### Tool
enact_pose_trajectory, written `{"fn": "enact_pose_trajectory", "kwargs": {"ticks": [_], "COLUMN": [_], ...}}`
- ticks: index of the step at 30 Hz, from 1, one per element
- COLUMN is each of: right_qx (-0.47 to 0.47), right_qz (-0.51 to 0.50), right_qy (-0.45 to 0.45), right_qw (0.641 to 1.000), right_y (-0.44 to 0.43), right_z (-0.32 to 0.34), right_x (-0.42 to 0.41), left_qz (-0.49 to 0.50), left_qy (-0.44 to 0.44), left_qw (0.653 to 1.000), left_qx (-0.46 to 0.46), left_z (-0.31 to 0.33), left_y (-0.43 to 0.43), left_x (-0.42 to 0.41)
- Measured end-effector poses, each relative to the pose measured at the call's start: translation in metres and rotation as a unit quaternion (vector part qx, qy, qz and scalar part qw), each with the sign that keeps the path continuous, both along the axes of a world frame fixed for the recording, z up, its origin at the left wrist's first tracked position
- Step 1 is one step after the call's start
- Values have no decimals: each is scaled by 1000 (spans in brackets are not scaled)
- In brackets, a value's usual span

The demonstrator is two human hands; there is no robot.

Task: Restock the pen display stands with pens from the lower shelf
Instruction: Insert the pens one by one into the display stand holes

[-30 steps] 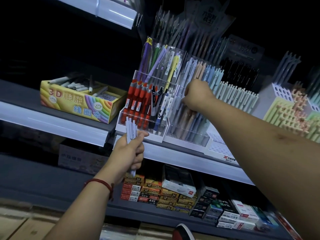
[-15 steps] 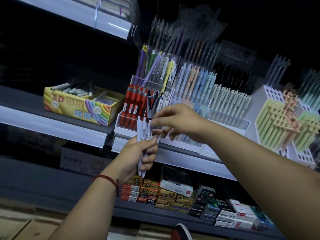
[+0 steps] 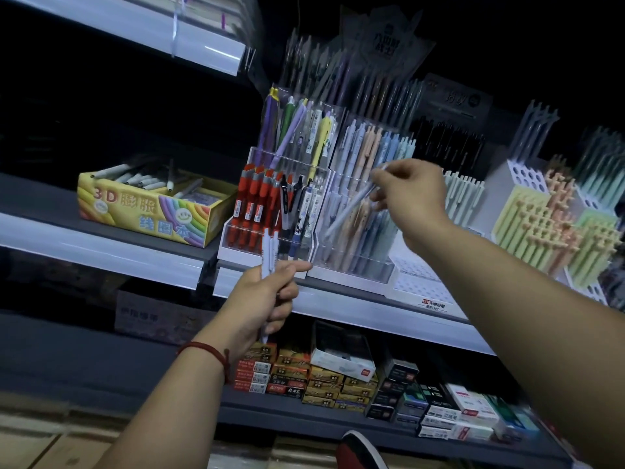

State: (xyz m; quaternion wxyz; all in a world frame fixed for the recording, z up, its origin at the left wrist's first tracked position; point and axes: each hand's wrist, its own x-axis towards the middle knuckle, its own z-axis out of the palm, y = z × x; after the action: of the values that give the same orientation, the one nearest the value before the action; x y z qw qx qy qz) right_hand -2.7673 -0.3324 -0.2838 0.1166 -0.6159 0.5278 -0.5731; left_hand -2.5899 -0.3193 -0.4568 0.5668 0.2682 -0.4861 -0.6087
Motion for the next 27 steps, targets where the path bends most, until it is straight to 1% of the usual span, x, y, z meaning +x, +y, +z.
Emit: {"fn": "enact_pose_trajectory", "kwargs": {"ticks": [2, 6, 13, 15, 20, 24, 27], "right_qx": [-27, -37, -5, -3, -36, -13, 19], "right_qz": [-37, -53, -44, -44, -59, -47, -31], "right_qy": [36, 120, 179, 188, 171, 178, 209], "right_qw": [998, 991, 983, 981, 983, 983, 977], "right_y": [-9, -29, -45, -47, -54, -53, -55], "right_z": [6, 3, -7, -9, -2, -5, -13], "right_x": [-4, -2, 13, 16, 16, 17, 20], "left_qz": [15, 15, -2, 1, 5, 7, 6], "left_qy": [-2, 2, -2, -8, -12, -5, -5], "left_qw": [1000, 1000, 1000, 1000, 1000, 1000, 1000], "left_qx": [9, 15, 21, 24, 25, 22, 21], "left_z": [-5, -7, -5, -6, -9, -8, -9], "left_y": [-4, -4, -1, 0, 0, -2, -4], "left_x": [3, 2, -3, -2, 2, 4, 5]}}
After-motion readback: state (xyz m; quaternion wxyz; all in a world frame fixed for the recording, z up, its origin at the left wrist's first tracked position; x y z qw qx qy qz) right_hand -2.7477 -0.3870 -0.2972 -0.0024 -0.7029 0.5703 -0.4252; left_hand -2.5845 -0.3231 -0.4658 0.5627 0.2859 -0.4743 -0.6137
